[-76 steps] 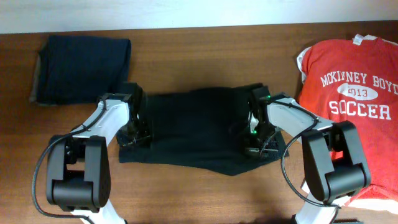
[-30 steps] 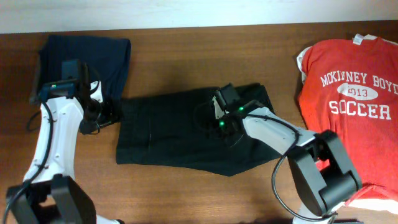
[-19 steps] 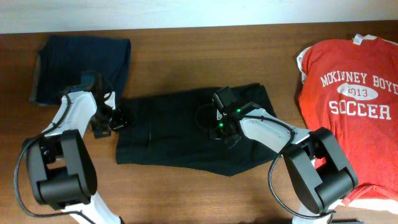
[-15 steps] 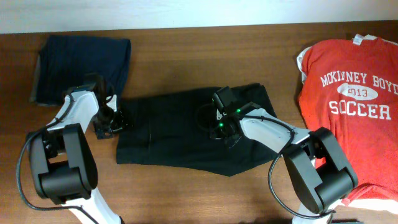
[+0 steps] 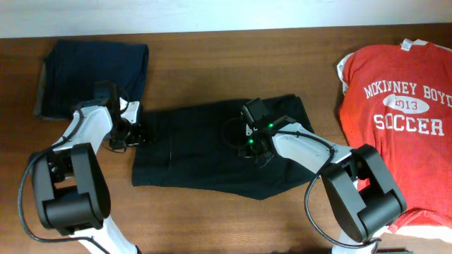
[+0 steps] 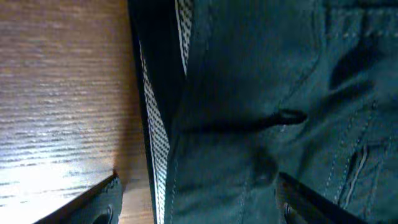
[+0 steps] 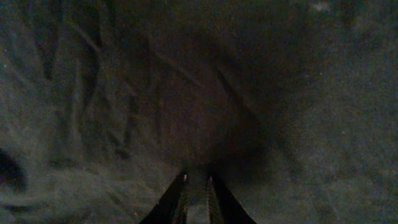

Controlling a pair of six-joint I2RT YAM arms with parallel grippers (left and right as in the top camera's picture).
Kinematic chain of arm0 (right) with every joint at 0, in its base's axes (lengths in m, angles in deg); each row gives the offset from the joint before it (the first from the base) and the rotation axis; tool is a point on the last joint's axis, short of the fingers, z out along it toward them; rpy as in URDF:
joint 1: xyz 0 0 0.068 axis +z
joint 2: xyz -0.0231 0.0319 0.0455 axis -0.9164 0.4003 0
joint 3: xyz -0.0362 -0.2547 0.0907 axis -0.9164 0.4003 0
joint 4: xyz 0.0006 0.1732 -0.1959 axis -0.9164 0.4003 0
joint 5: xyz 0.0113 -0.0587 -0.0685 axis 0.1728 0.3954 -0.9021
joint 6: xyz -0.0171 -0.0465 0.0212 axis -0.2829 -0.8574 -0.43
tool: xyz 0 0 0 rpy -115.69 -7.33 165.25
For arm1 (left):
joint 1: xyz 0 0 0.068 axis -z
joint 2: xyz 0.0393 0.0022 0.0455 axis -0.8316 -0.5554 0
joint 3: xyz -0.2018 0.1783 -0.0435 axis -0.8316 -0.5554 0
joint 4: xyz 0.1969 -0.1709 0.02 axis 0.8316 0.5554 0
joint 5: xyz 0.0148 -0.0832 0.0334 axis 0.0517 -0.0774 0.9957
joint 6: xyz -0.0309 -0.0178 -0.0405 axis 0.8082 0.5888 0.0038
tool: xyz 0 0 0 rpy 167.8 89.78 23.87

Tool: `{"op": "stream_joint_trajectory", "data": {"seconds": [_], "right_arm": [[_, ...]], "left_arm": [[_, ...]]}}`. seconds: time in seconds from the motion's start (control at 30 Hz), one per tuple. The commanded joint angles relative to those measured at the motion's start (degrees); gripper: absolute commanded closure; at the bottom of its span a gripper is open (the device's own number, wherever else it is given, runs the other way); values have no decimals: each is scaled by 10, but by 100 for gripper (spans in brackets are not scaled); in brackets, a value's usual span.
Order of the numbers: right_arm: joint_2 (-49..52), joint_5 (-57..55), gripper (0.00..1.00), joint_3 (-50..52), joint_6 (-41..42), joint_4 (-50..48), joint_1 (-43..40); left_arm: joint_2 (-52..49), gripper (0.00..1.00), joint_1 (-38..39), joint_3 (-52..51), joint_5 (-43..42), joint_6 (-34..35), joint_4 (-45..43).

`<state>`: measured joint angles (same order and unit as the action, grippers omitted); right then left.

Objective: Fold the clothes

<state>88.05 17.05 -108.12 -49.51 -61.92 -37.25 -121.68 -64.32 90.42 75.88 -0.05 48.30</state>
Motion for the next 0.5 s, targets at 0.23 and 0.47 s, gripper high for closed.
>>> {"op": "stream_joint_trajectory", "data": {"seconds": [0.23,0.47], "right_arm": [[10,-9,84,3,4,-4,5],[10,-10,83,3,4,-4,5]], "left_arm": [[-22,32,2,-53,56,-20,-11],[-22,29,38,-65,99,-20,-15]]}}
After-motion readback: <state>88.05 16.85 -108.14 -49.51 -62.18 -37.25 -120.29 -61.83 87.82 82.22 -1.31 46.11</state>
